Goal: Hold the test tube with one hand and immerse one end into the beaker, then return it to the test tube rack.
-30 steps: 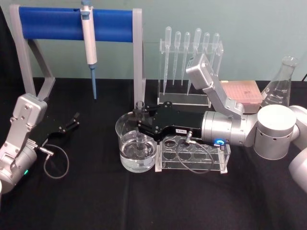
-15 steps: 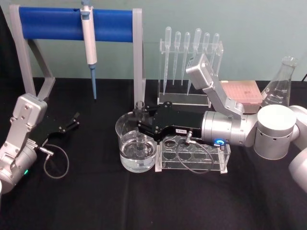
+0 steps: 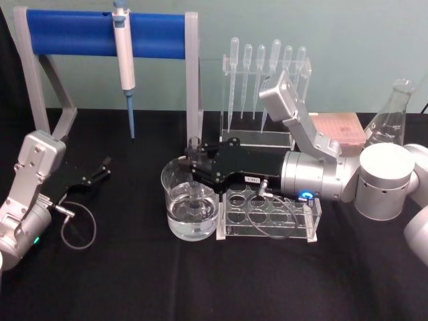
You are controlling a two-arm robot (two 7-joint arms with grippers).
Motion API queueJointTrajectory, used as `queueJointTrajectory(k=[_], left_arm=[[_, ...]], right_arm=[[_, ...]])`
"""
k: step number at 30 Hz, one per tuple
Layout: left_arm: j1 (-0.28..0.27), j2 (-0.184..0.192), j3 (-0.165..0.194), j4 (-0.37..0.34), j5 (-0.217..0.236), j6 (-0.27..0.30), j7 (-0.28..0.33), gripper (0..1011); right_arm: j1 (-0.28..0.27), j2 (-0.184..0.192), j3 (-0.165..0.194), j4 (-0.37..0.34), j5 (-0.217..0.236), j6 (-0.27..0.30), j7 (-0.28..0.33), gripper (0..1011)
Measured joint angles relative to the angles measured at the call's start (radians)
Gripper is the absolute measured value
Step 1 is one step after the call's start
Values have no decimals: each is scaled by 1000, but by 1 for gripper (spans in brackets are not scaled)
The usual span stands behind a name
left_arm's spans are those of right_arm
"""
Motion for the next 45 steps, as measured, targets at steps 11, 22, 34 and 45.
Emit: queueJointTrajectory(k=[11, 22, 34, 45], left_arm=[[0, 0, 0, 0, 0, 0, 0, 1000], [0, 0, 0, 0, 0, 0, 0, 1000], [0, 0, 0, 0, 0, 0, 0, 1000], [0, 0, 0, 0, 0, 0, 0, 1000]], right_arm=[[8, 31, 28, -98, 11, 56, -15, 241], [18, 77, 58, -229, 53, 109, -43, 241], [-19, 168, 104, -397, 99, 131, -89, 241], [-142, 285, 178, -519, 155, 129, -153, 241]])
